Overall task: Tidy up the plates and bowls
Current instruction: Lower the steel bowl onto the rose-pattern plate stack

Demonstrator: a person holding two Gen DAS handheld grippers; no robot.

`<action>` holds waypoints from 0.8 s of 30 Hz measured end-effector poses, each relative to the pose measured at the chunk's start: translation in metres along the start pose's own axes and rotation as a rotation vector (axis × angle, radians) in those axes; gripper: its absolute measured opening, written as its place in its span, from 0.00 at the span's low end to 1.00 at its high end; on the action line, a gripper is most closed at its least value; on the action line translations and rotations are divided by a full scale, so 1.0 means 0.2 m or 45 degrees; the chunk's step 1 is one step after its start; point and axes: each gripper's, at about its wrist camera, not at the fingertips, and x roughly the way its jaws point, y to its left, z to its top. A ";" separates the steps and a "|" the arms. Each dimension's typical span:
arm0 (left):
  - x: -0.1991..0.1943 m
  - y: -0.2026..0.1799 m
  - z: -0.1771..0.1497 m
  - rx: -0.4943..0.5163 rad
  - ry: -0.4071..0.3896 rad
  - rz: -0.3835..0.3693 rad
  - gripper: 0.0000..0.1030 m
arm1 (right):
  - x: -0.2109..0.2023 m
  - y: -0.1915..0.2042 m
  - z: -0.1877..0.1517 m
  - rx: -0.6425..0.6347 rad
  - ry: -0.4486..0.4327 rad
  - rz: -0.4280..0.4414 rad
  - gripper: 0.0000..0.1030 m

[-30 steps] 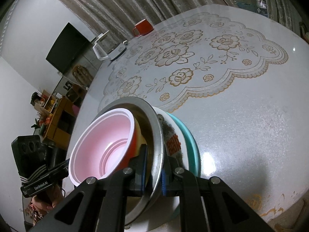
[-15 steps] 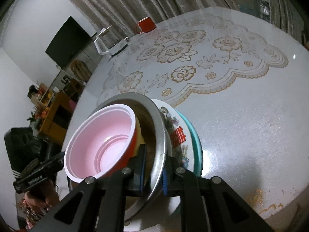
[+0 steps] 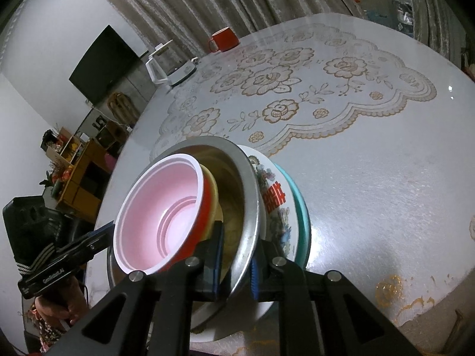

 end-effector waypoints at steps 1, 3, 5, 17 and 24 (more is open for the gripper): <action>-0.01 0.00 0.00 0.001 -0.001 -0.002 0.24 | 0.00 0.00 0.00 -0.002 -0.003 -0.004 0.13; -0.02 -0.02 -0.01 0.020 -0.001 0.001 0.24 | -0.01 -0.01 0.00 0.020 -0.010 0.005 0.13; -0.01 -0.03 -0.02 0.039 -0.005 0.011 0.23 | 0.00 -0.02 0.00 0.030 -0.018 0.010 0.12; 0.02 -0.08 -0.02 0.045 -0.018 0.043 0.22 | -0.01 -0.03 0.00 0.014 -0.073 -0.056 0.16; -0.01 -0.10 -0.05 0.029 -0.025 0.063 0.27 | -0.03 -0.01 -0.05 0.009 -0.064 -0.071 0.23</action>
